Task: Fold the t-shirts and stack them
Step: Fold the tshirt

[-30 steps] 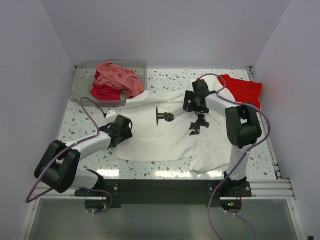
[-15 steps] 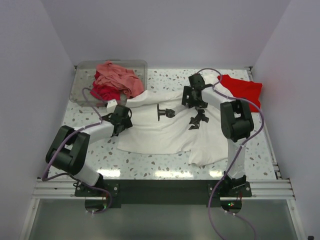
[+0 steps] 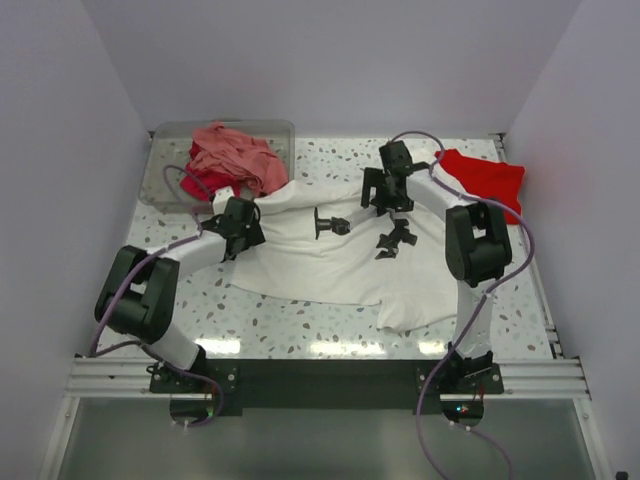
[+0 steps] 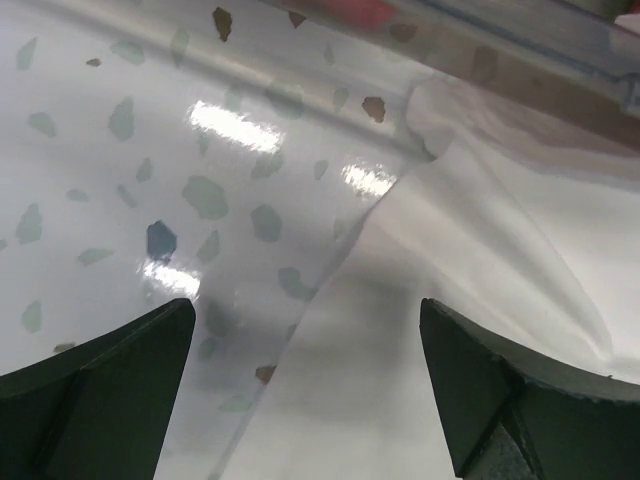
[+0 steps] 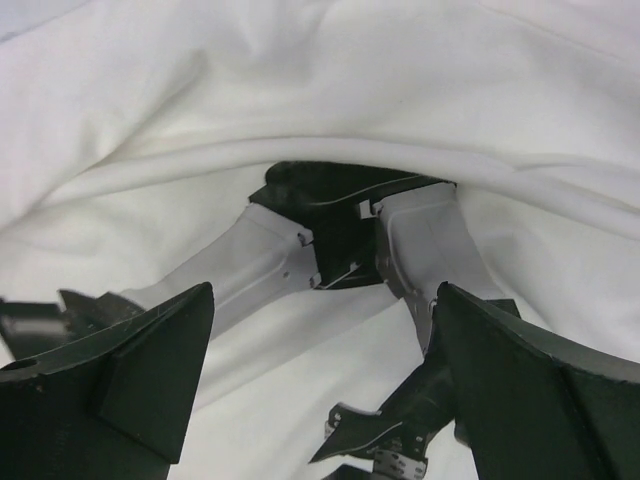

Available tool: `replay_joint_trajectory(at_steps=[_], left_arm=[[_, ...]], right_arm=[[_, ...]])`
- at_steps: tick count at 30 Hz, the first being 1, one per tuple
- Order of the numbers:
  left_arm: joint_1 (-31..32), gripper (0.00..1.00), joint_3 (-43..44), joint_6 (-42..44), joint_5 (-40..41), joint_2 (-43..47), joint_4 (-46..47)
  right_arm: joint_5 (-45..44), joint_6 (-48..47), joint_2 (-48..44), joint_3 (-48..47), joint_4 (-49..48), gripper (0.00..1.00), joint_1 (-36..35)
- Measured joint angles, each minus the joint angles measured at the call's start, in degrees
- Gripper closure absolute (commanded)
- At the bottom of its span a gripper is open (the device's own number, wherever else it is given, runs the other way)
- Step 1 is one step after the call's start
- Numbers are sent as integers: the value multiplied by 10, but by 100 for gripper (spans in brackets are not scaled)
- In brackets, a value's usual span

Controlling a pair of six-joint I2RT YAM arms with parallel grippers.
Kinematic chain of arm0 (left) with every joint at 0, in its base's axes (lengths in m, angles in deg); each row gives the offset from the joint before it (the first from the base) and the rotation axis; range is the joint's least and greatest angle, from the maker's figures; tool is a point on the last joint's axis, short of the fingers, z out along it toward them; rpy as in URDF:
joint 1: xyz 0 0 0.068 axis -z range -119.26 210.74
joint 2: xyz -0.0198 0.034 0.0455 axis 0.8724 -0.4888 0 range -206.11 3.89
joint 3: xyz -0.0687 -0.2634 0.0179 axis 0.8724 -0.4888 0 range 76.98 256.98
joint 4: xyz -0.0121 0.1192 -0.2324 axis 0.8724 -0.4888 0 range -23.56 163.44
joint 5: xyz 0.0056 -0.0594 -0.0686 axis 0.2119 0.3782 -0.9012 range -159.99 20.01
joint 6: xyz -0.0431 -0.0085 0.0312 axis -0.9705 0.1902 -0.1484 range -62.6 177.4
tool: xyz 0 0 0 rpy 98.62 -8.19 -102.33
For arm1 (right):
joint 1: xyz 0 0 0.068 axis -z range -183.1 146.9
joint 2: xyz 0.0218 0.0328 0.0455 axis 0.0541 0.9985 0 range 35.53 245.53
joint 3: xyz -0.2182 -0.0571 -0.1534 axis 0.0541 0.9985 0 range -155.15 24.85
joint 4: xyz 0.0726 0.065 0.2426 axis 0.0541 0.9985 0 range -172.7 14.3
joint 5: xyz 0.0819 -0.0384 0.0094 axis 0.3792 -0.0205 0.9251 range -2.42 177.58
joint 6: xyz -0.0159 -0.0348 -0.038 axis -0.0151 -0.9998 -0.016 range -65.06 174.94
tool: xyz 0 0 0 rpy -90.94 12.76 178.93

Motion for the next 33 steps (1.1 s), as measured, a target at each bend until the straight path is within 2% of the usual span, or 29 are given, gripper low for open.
replay_joint_trajectory(at_steps=[5,9,18,24,27,33], left_arm=[[7,0,-68,-13,13,120,-37],[42,4,-113,-45,30,195,-83],[60,21,-153,-99,28,231,-129],[60,39,-169,-112,15,228,-127],[60,52,-179,-116,10,228,-125],[60,69,-184,-116,3,228,-119]], right_arm=[[22,-7,-90,34,-4,3,0],[29,-8,-172,76,-12,3,0],[40,-8,-259,181,-20,3,0],[38,-8,-300,225,-16,2,0],[38,-8,-322,234,-15,2,0],[36,-8,-345,243,-15,2,0]])
